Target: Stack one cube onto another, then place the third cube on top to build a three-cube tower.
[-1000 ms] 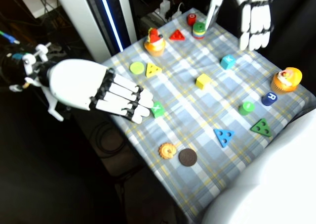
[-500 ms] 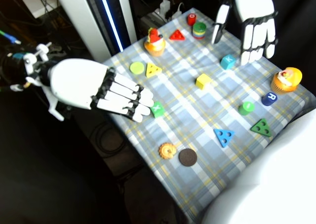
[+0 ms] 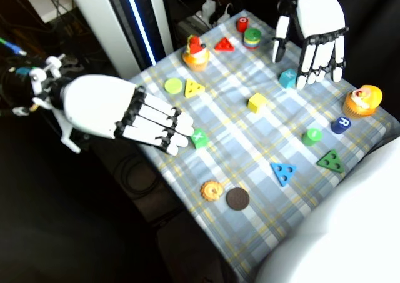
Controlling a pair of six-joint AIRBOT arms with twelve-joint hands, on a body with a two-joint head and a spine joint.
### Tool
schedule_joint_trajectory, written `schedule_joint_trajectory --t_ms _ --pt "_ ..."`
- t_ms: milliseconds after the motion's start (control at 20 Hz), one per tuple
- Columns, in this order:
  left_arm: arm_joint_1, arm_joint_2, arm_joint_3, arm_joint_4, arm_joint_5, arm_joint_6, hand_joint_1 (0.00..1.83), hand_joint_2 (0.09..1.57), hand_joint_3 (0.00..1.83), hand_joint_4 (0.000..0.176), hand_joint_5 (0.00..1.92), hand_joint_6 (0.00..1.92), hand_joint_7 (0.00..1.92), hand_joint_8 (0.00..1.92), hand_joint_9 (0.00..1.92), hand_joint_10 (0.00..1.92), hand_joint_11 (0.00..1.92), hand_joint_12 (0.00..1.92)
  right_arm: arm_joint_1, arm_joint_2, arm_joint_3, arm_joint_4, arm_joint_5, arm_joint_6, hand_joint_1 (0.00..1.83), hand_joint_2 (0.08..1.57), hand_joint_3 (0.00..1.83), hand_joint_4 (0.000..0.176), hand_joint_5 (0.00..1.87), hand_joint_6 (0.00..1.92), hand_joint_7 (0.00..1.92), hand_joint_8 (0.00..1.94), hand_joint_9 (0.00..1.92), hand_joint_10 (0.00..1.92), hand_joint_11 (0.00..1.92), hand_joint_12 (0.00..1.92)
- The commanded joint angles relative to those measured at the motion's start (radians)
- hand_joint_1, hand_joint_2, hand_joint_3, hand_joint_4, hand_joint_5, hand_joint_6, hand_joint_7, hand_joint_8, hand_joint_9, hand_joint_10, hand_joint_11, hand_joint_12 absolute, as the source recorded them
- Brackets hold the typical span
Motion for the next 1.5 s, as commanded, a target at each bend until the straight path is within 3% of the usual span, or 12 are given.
schedule_joint_trajectory --t_ms 0,350,450,600,650,750,800,900,1300,1350,1400,1450 --pt "-0.009 -0.007 0.008 0.015 -0.072 0.004 0.87 1.01 0.0 0.107 0.67 0.02 0.79 0.01 0.73 0.01 0.34 0.04 0.015 -0.004 0.005 0.021 0.111 0.002 0.67 1.23 0.0 0.0 0.5 0.0 0.42 0.0 0.44 0.01 0.09 0.99" --pt "-0.002 -0.031 0.033 -0.002 -0.065 0.004 0.89 1.03 0.0 0.08 0.77 0.0 0.89 0.0 0.83 0.01 0.38 0.03 0.015 -0.006 0.008 0.018 0.111 0.002 0.67 1.23 0.0 0.0 0.5 0.0 0.45 0.01 0.49 0.02 0.15 1.0" --pt "-0.001 -0.037 0.037 -0.002 -0.064 0.004 0.89 1.03 0.0 0.093 0.77 0.0 0.89 0.0 0.82 0.01 0.38 0.03 0.014 -0.008 0.009 0.018 0.111 0.002 0.68 1.22 0.0 0.0 0.5 0.0 0.46 0.0 0.5 0.01 0.16 0.99" --pt "0.0 -0.042 0.04 -0.003 -0.064 0.004 0.92 1.02 0.0 0.072 0.8 0.01 0.91 0.01 0.85 0.02 0.4 0.03 0.014 -0.011 0.011 0.017 0.111 0.002 0.7 1.22 0.0 0.0 0.51 0.0 0.47 0.01 0.51 0.01 0.17 0.98" --pt "0.001 -0.043 0.042 -0.003 -0.064 0.004 0.92 1.02 0.0 0.082 0.8 0.01 0.91 0.01 0.85 0.01 0.39 0.03 0.014 -0.012 0.012 0.017 0.11 0.002 0.7 1.22 0.0 0.0 0.51 0.0 0.47 0.0 0.51 0.01 0.17 0.98" --pt "0.003 -0.046 0.046 -0.006 -0.064 0.004 0.95 1.01 0.0 0.074 0.82 0.01 0.92 0.01 0.86 0.02 0.41 0.03 0.014 -0.012 0.013 0.017 0.11 0.002 0.71 1.23 0.0 0.0 0.51 0.0 0.47 0.0 0.51 0.01 0.16 0.98" --pt "0.004 -0.047 0.049 -0.009 -0.063 0.004 0.98 1.01 0.0 0.056 0.83 0.01 0.93 0.01 0.87 0.02 0.4 0.03 0.014 -0.012 0.013 0.017 0.109 0.002 0.72 1.23 0.0 0.0 0.51 0.0 0.48 0.01 0.52 0.01 0.17 0.99" --pt "0.007 -0.05 0.053 -0.015 -0.061 0.004 0.97 1.0 0.0 0.067 0.85 0.01 0.95 0.01 0.89 0.03 0.42 0.04 0.014 -0.014 0.014 0.017 0.109 0.002 0.7 1.23 0.0 0.0 0.51 0.0 0.49 0.01 0.53 0.01 0.18 0.99" --pt "0.007 -0.061 0.055 -0.027 -0.077 0.004 0.99 1.01 0.0 0.06 0.93 0.01 1.07 0.03 1.0 0.04 0.49 0.05 0.014 -0.019 0.017 0.015 0.109 0.003 0.76 1.24 0.0 0.0 0.53 0.0 0.52 0.01 0.56 0.01 0.2 1.0" --pt "0.008 -0.062 0.054 -0.034 -0.084 0.003 1.02 1.07 0.0 0.153 1.01 0.7 1.09 0.01 1.0 0.03 0.49 0.03 0.014 -0.019 0.017 0.015 0.109 0.004 0.76 1.25 0.0 0.0 0.53 0.0 0.52 0.0 0.56 0.01 0.21 0.96" --pt "0.009 -0.063 0.054 -0.034 -0.088 -0.003 1.02 1.07 0.0 0.153 1.01 0.7 1.09 0.01 1.0 0.03 0.49 0.03 0.014 -0.019 0.017 0.015 0.109 0.004 0.76 1.25 0.0 0.0 0.53 0.0 0.52 0.0 0.56 0.01 0.21 0.96" --pt "0.009 -0.063 0.054 -0.031 -0.096 -0.018 1.2 1.1 0.0 0.0 0.96 0.82 1.08 0.8 1.03 0.03 0.5 0.03 0.014 -0.019 0.017 0.015 0.109 0.005 0.76 1.25 0.0 0.0 0.53 0.0 0.53 0.0 0.57 0.0 0.23 0.92"
